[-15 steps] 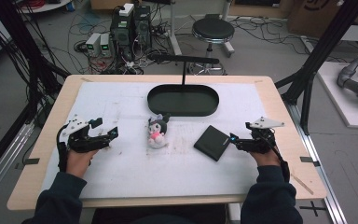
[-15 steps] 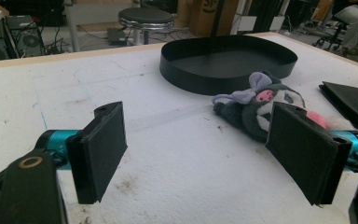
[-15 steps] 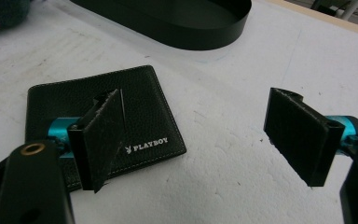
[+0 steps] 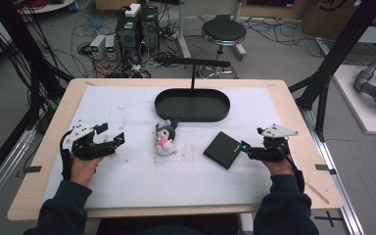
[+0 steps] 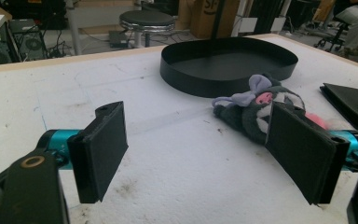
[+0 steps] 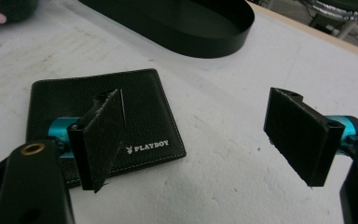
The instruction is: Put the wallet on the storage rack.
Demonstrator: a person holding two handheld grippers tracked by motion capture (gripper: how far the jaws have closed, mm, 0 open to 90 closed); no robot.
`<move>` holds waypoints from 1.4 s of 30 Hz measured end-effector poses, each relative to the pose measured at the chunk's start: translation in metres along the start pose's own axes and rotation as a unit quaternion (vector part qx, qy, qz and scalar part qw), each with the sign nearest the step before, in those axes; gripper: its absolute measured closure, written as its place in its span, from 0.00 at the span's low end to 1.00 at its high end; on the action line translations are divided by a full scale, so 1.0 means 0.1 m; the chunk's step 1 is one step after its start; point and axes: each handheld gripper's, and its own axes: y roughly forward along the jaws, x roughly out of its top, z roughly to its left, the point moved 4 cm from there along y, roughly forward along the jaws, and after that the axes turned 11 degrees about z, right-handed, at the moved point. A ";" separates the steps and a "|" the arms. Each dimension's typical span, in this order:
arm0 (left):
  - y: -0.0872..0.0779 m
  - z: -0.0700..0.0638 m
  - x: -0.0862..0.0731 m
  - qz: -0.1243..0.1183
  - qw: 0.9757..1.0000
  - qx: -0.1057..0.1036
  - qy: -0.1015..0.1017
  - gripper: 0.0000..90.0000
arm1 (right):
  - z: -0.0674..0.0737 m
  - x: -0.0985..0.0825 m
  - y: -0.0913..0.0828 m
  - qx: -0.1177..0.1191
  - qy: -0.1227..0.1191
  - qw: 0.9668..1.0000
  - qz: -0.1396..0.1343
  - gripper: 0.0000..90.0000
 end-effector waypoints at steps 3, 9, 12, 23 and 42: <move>-0.01 -0.01 0.00 -0.001 1.000 -0.002 0.001 0.23 | 0.07 0.02 0.02 0.022 -0.004 1.000 0.007 0.23; -0.03 0.00 -0.01 -0.002 1.000 -0.003 -0.001 0.23 | 0.23 0.10 0.05 0.040 -0.019 0.999 0.007 0.24; -0.01 0.00 -0.02 0.001 1.000 -0.005 -0.003 0.23 | 0.29 0.11 0.10 0.048 -0.028 0.998 0.012 0.26; 0.02 0.00 -0.03 0.006 1.000 -0.005 -0.006 0.23 | 0.57 0.12 0.25 0.082 -0.095 0.991 0.035 0.51; 0.03 0.00 -0.04 0.008 1.000 -0.001 -0.008 0.23 | 0.90 0.05 0.48 0.040 -0.196 0.976 0.090 0.71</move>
